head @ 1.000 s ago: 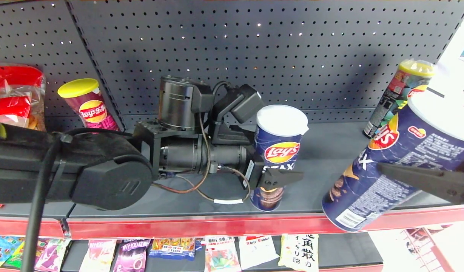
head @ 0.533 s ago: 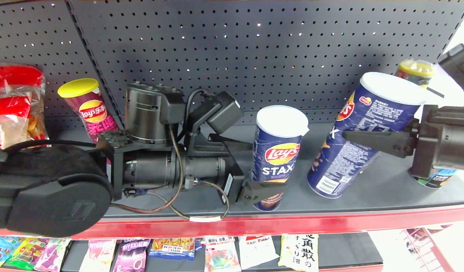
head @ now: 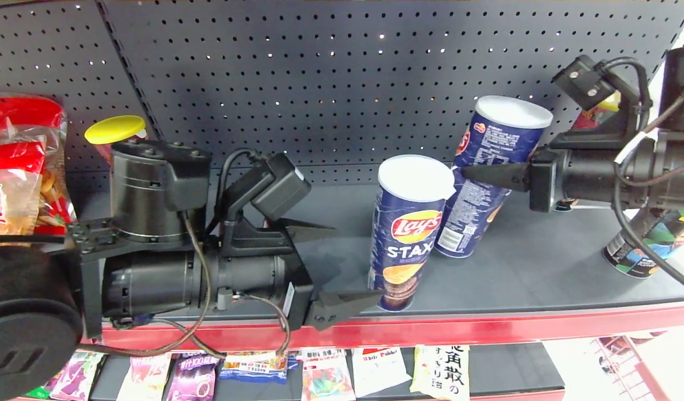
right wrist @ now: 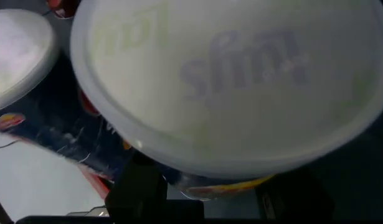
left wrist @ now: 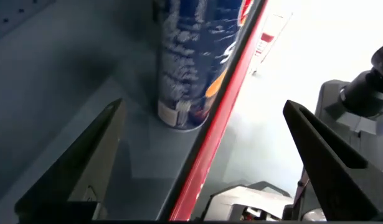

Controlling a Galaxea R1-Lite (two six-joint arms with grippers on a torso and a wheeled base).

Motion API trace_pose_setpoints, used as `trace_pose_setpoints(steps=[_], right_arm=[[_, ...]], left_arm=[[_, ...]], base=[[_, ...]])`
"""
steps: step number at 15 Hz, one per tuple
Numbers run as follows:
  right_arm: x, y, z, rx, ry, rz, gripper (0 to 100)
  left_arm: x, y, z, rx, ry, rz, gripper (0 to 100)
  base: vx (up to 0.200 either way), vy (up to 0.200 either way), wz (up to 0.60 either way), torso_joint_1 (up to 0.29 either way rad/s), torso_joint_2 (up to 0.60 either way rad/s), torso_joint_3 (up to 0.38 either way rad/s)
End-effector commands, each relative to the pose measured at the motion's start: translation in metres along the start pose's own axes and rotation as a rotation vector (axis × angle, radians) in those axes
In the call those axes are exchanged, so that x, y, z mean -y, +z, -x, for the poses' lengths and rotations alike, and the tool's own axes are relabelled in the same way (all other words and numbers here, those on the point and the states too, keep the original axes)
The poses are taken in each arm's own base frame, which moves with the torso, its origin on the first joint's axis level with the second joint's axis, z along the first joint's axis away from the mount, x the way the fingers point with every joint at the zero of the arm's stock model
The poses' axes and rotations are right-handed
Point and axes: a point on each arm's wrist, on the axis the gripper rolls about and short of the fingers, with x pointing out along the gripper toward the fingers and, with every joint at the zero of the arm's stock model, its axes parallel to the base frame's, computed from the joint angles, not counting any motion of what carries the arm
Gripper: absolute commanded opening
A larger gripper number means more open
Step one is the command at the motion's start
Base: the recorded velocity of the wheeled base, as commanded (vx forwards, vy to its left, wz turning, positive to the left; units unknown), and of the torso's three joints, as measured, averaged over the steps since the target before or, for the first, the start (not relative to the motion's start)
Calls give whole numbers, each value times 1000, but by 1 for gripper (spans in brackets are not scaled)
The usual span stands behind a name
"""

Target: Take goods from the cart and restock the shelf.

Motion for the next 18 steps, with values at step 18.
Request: trace_pose_setpoints(steps=[18], right_arm=[[17, 10, -105, -17, 71, 5, 0]], left_arm=[[1, -4, 44, 41, 100, 73, 100]], base=[[0, 0, 0, 0, 0, 0]])
